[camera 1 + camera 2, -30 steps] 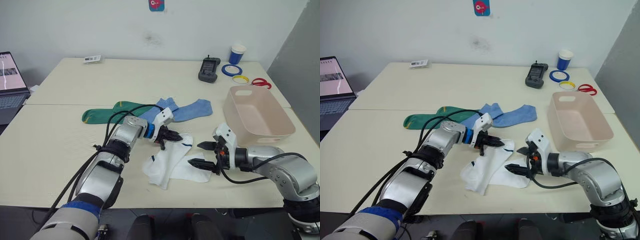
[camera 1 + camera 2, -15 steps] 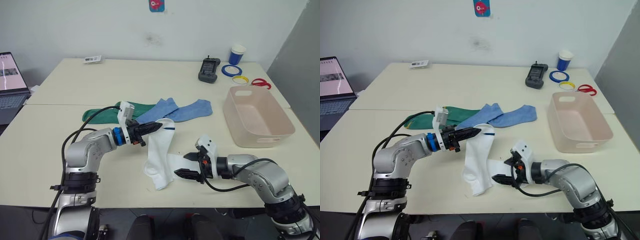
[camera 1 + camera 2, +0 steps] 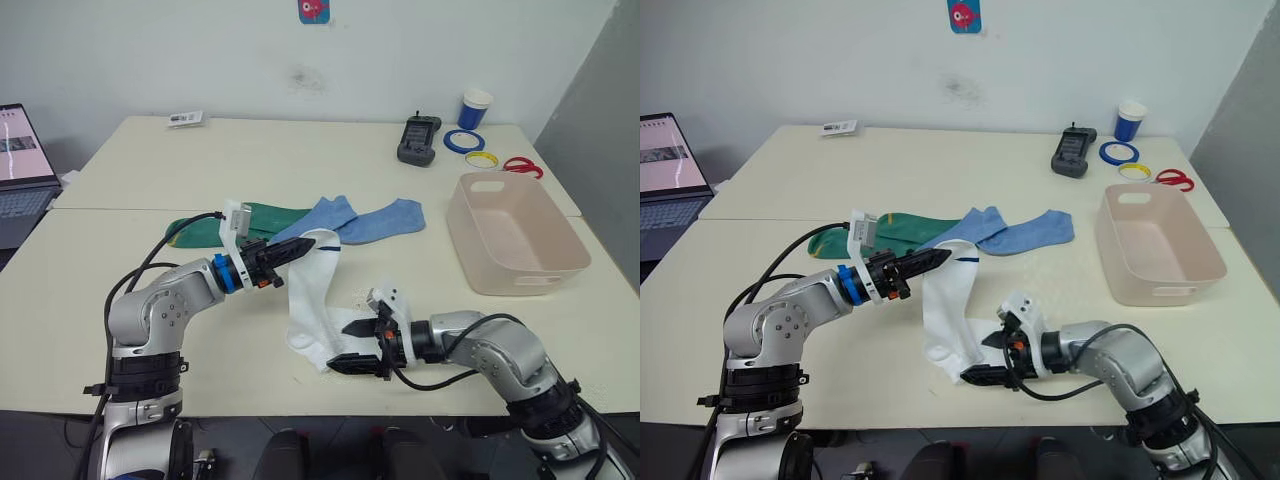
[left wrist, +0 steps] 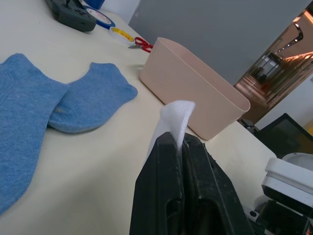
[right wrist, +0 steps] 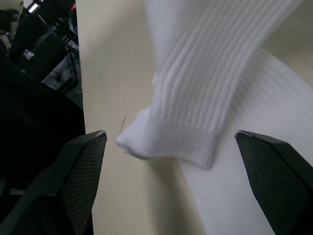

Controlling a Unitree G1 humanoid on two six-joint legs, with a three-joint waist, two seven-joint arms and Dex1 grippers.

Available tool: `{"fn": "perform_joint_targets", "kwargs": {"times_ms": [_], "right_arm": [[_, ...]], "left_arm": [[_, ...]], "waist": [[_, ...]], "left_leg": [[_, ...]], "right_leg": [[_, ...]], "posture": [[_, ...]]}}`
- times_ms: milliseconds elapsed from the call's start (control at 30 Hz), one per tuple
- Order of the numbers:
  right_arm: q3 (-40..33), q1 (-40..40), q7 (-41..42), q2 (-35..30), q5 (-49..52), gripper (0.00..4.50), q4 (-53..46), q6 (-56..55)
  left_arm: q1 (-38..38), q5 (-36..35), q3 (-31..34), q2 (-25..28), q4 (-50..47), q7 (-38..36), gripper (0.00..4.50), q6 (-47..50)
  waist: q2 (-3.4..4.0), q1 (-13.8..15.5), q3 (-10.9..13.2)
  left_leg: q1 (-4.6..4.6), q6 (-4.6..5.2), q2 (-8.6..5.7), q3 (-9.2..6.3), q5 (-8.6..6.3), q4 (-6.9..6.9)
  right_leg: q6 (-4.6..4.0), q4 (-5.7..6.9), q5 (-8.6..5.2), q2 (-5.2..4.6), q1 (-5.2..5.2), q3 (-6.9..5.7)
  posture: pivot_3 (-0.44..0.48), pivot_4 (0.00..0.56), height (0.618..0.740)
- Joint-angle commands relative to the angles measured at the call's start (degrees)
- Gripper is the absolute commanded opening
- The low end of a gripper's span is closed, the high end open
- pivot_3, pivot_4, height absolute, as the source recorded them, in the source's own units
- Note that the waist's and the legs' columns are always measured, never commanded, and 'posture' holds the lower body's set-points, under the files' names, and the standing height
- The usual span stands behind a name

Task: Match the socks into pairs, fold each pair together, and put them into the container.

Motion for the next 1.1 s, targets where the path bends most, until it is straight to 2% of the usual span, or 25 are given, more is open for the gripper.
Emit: {"fn": "perform_joint_targets", "kwargs": {"times_ms": [33, 67, 167, 533, 1100], "right_arm": [[-0.36, -0.44, 0.82, -0.25, 0.28, 4.5, -0.33, -0.51], [-0.33, -0.19, 1.21, -0.62, 0.47, 4.5, -0.63, -0.42], [-0.27, 0.56, 1.68, -1.04, 0.69, 3.93, -1.47, -0.31], [-1.7, 0.73, 1.62, -0.69, 2.87, 0.03, -2.36, 1.02], [-3.28, 0.43, 0.06, -1.17, 2.49, 0.03, -2.8, 1.38]], "left_arm": [[-0.78, -1.7, -0.82, 1.19, -1.3, -0.46, 0.07, -0.07], [-0.78, -1.76, -0.97, 1.3, -1.24, -0.46, 0.07, -0.17], [-0.75, -1.77, -1.41, 1.61, -0.85, -0.5, 0.0, -0.62], [-0.93, -1.41, -2.16, 2.11, -0.07, -0.82, 0.0, -1.52], [0.15, -1.87, -2.07, 2.9, -0.94, -1.95, 0.0, -1.1]], "waist": [[0.0, 0.01, 0.0], [0.0, 0.01, 0.0], [0.0, 0.03, 0.0], [0.0, 0.02, 0.0], [0.0, 0.02, 0.0]], "left_leg": [[0.0, 0.0, 0.0, 0.0, 0.0, 0.0], [0.0, 0.0, 0.0, 0.0, 0.0, 0.0], [0.0, 0.0, 0.0, 0.0, 0.0, 0.0], [0.0, 0.0, 0.0, 0.0, 0.0, 0.0], [0.0, 0.0, -0.01, 0.01, 0.0, -0.01]], "right_leg": [[0.0, 0.0, 0.0, -0.01, 0.0, 0.0], [0.0, 0.0, 0.0, -0.01, 0.01, 0.0], [0.0, 0.0, 0.0, -0.02, 0.0, 0.0], [0.0, 0.0, 0.0, -0.02, 0.0, 0.0], [0.0, 0.0, 0.0, -0.03, 0.0, 0.0]], "posture": [[0.0, 0.15, 0.74], [0.0, 0.15, 0.74], [0.0, 0.15, 0.74], [0.0, 0.15, 0.74], [0.0, 0.15, 0.74]]}}
